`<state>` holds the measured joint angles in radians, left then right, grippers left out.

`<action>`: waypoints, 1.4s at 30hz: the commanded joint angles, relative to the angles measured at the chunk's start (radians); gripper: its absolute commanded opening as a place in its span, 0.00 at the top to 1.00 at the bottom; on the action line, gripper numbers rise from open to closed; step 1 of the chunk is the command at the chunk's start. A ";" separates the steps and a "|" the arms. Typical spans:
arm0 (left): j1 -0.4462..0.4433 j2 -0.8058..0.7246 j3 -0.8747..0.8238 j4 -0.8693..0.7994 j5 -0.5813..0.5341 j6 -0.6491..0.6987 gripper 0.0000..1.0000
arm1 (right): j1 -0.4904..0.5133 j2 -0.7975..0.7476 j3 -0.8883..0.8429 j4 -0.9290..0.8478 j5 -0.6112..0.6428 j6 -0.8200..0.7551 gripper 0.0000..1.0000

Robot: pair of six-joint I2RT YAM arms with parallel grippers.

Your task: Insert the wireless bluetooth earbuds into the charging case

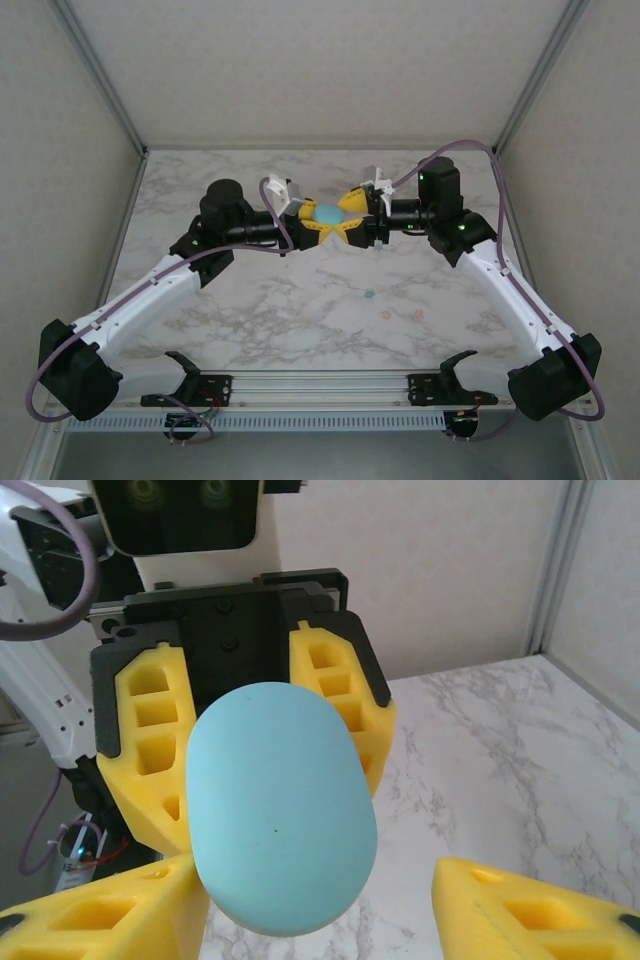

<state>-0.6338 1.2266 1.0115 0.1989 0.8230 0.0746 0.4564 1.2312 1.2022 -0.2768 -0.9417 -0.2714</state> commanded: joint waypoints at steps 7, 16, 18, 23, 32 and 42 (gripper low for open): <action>-0.024 -0.024 -0.030 0.041 0.036 -0.003 0.75 | -0.016 0.031 0.051 -0.004 0.093 0.109 0.36; -0.024 -0.031 -0.044 0.049 0.027 0.002 0.76 | -0.027 0.031 0.058 0.010 0.060 0.139 0.35; -0.026 -0.032 -0.047 0.053 0.028 0.000 0.76 | -0.030 0.036 0.061 0.010 0.050 0.145 0.35; -0.025 -0.031 -0.040 0.035 0.029 0.014 0.77 | -0.032 0.043 0.062 0.012 0.032 0.143 0.34; -0.024 -0.036 -0.028 -0.007 0.029 0.047 0.78 | -0.044 0.045 0.056 0.056 0.024 0.182 0.33; -0.024 -0.041 -0.026 0.005 0.019 0.039 0.78 | -0.050 0.070 0.088 0.011 0.034 0.207 0.31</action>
<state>-0.6518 1.2121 0.9794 0.1890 0.8028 0.1085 0.4099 1.2789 1.2442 -0.2630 -0.9352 -0.0879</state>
